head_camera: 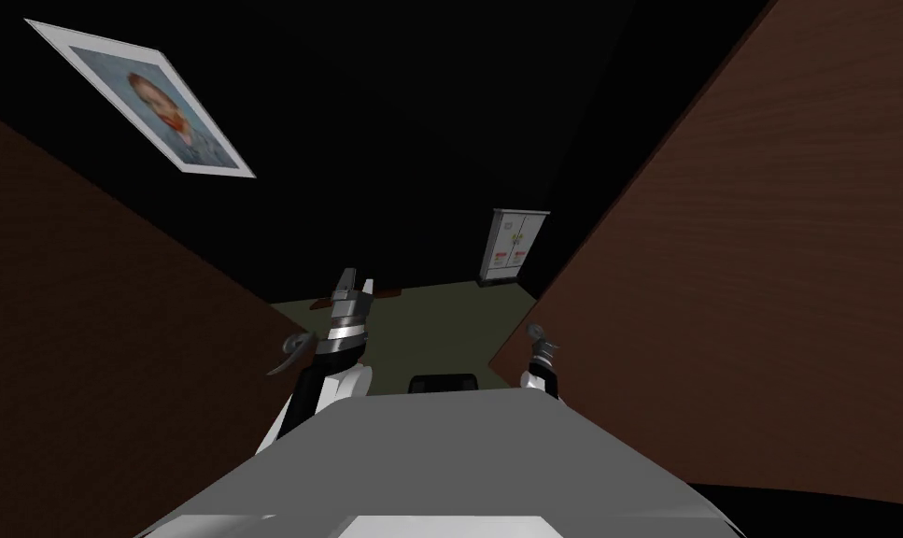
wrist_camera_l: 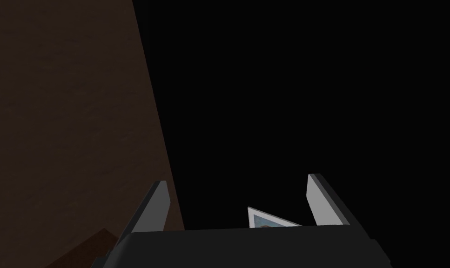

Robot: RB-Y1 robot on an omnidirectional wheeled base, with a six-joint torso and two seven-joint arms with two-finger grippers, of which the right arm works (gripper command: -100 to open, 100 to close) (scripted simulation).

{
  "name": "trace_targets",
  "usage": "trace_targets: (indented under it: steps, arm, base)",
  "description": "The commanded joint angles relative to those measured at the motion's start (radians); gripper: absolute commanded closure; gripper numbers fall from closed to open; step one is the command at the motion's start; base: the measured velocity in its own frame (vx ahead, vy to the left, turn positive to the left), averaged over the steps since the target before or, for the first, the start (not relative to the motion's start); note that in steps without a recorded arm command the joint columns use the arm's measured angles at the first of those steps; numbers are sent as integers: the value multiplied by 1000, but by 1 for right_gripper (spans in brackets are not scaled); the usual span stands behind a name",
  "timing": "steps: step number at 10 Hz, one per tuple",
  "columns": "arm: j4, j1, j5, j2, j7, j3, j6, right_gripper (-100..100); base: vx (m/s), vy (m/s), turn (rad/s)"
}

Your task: Push the door open

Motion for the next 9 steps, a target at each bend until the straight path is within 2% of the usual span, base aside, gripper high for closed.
trace_targets:
  steps: [1,5,6,9]
  arm:
    - [-6,8,-15,-7,9,-26,-5,100]
    - [-1,13,-38,-9,23,-61,-8,100]
    - [5,13,-34,-6,20,-55,-10,100]
    - [10,20,-65,-11,37,-96,-16,100]
  base:
    - [207,-8,-62]
    - [205,-5,-54]
    - [66,-3,-30]
    - [172,-39,-33]
